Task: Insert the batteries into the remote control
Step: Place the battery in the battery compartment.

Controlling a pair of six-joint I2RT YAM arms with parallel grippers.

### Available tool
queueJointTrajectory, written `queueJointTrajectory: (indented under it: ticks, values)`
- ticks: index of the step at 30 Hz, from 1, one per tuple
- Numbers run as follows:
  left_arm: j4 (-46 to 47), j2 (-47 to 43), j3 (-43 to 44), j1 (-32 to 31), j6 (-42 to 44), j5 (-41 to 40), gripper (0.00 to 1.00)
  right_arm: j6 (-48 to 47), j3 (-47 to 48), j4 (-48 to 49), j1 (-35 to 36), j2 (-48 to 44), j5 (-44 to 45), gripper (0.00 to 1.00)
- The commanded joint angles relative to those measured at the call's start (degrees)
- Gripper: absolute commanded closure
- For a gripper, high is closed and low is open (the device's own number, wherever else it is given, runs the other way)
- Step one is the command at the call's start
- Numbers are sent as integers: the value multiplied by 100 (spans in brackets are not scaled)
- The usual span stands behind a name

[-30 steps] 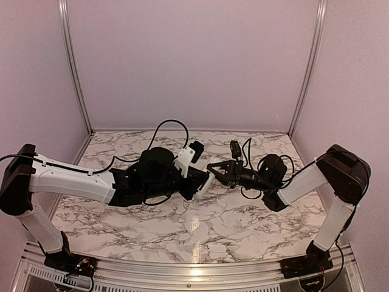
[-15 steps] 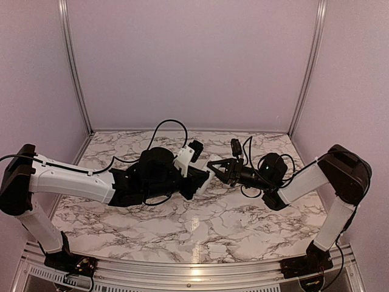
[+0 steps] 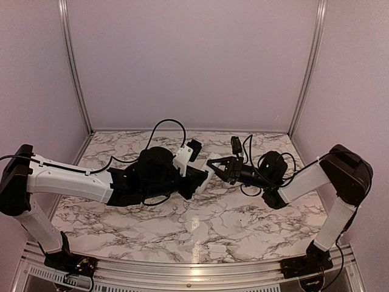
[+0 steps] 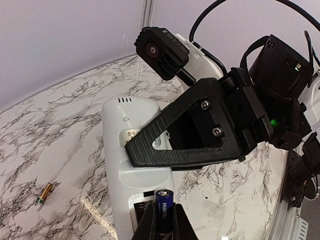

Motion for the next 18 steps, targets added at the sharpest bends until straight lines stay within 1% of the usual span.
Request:
queueJointTrajectory:
  ticks: [1,5,11,18]
  values:
    - [-728,-30,-15,-27,-65,-94,92,-26,307,1273,63,-256,-48,100]
    - [-778,-56,-2,-28,-66,-148,83,-18,331,1280,62,-259,-75,100]
    - [-957,-69,130,-11,-23,-407,77,-9,345,1249,63,-264,-98,100]
    - [-960,-206,165,-11,14,-380,66,-29,344,1188,62,-248,-106,100]
